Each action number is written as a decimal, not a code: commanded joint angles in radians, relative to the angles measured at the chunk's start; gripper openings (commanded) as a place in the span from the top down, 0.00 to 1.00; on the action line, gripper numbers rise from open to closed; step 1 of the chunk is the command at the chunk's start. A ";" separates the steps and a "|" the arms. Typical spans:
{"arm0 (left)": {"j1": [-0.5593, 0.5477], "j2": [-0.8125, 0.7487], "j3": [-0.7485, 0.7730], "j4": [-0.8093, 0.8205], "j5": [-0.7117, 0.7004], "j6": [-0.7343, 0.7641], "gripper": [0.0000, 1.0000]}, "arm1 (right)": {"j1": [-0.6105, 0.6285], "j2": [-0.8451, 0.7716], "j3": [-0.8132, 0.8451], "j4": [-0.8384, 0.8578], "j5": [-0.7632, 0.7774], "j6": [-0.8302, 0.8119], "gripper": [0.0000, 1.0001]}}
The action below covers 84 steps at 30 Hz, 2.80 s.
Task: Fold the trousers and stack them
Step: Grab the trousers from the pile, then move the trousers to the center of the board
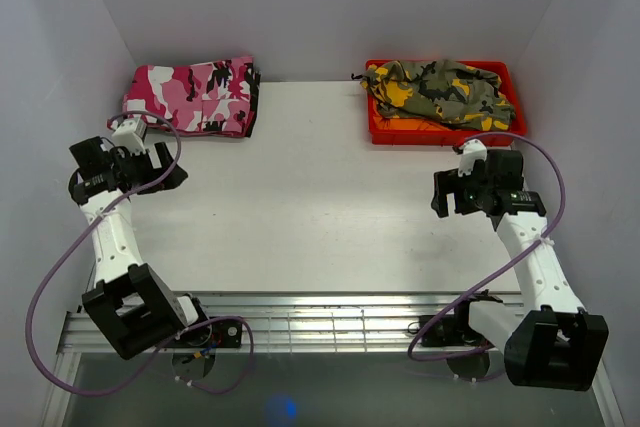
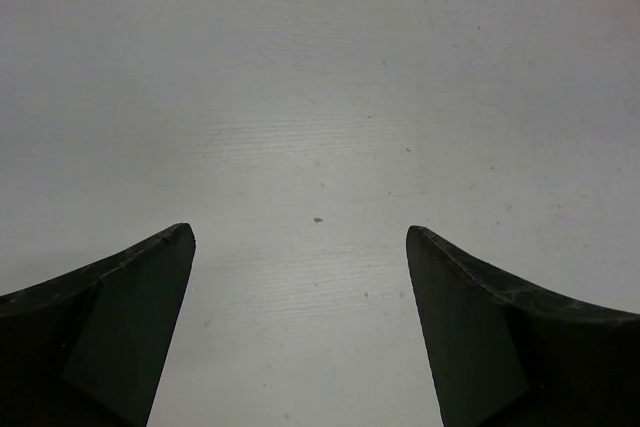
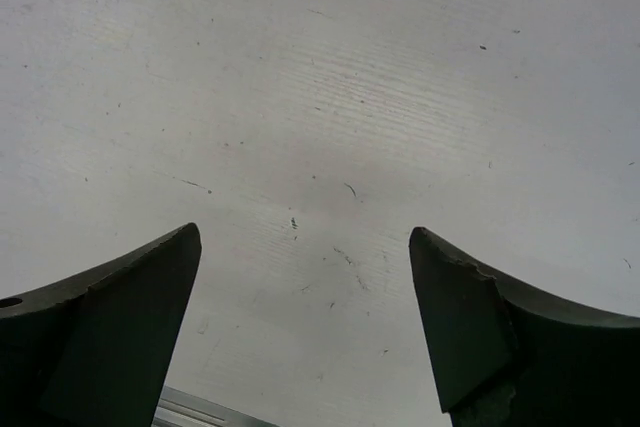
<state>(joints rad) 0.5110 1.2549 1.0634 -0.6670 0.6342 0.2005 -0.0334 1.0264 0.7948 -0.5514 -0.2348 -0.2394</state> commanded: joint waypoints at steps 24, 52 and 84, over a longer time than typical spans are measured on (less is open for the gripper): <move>-0.003 -0.095 0.096 0.182 0.102 -0.184 0.02 | 0.107 1.150 1.364 0.405 -0.189 0.388 0.10; -0.003 -0.166 0.107 0.135 0.016 -0.184 0.02 | 0.210 1.163 1.287 0.603 0.176 0.249 0.92; -0.437 -0.080 0.061 -0.132 0.282 0.410 0.05 | 0.449 -0.011 0.060 -0.268 -0.400 -1.014 0.92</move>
<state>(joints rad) 0.1539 1.1484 1.1385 -0.7719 0.9440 0.4911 0.4183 1.0412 0.8944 -0.7284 -0.7692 -1.0851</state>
